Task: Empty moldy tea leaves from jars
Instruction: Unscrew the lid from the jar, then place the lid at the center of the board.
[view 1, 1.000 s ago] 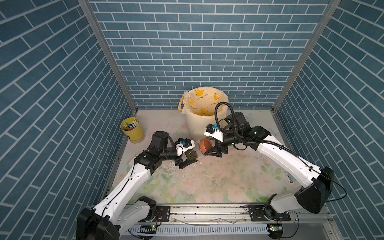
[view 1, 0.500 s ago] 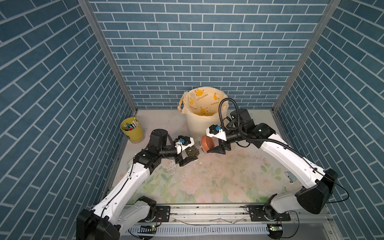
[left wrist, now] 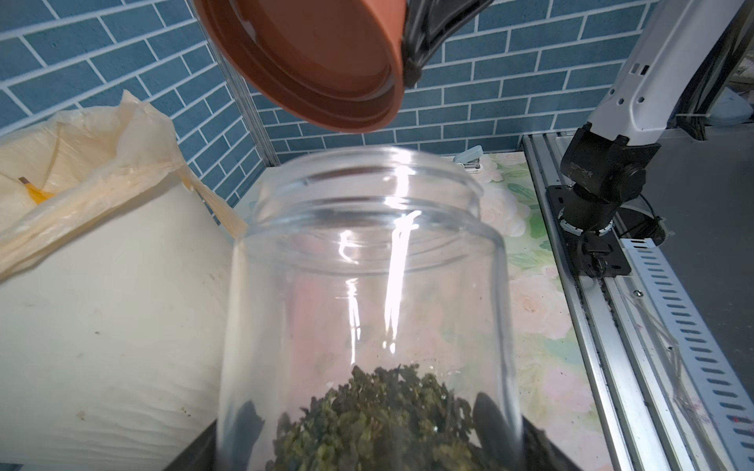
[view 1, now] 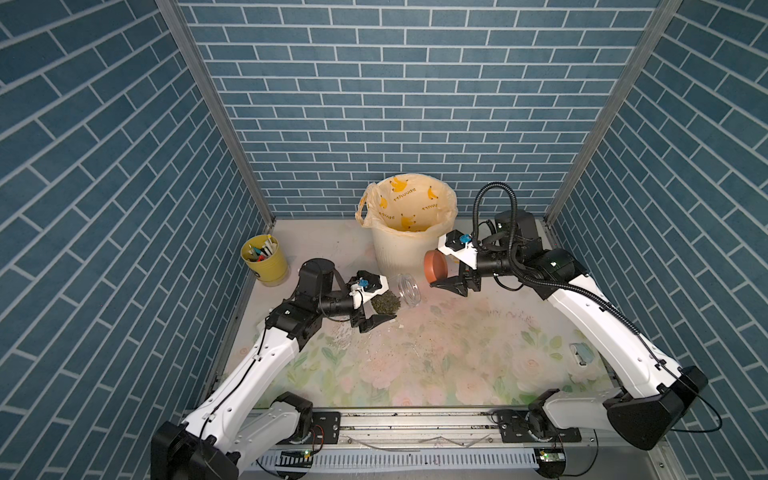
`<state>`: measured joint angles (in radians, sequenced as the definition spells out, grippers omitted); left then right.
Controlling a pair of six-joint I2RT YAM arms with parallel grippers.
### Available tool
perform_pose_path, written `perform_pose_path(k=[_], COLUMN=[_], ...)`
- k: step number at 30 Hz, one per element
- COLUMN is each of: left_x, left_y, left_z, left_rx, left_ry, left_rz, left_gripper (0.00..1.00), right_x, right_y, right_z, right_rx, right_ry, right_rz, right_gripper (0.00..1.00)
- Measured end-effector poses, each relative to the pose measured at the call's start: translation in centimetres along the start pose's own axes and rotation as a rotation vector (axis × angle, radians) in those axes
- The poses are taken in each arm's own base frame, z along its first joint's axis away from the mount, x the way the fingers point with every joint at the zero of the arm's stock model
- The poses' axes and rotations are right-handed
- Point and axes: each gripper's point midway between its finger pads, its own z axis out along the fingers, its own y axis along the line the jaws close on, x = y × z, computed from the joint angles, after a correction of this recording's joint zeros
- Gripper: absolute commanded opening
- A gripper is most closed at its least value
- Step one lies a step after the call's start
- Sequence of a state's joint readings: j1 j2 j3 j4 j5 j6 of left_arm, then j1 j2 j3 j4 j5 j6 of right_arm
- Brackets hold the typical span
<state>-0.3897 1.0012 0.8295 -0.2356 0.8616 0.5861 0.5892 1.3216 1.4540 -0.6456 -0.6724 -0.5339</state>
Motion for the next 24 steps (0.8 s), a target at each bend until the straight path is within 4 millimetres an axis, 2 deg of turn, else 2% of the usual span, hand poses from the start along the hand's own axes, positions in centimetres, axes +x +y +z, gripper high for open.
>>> perform_pose_path(k=[2, 7, 9, 15, 20, 24], left_x=[-0.3, -0.8, -0.9, -1.4, -2.4, -2.3], left_y=[0.2, 0.9, 1.4, 2.7, 4.1, 5.3], left_z=[-0.2, -0.6, -0.6, -1.3, -2.5, -2.8], left_rx=[-0.02, -0.068, -0.093, -0.189, -0.299, -0.356], left_ry=[-0.005, -0.012, -0.01, -0.014, -0.026, 0.0], left_rz=[0.013, 0.032, 0.036, 0.046, 0.056, 0.032], left_gripper=[0.0, 0.0, 0.0, 0.0, 0.0, 0.0], right_x=[1.4, 7.9, 10.4, 14.6, 18.8, 21.6], right_y=[0.0, 0.8, 2.0, 4.0, 3.9, 4.3], right_z=[0.2, 1.5, 2.2, 4.0, 5.2, 5.5], right_rx=[0.018, 0.071, 0.075, 0.12, 0.217, 0.266], right_ry=[0.038, 0.235, 0.322, 0.505, 0.662, 0.736], right_rz=[0.077, 0.285, 0.34, 0.416, 0.488, 0.566], right_gripper=[0.36, 0.29, 0.28, 0.27, 0.27, 0.3])
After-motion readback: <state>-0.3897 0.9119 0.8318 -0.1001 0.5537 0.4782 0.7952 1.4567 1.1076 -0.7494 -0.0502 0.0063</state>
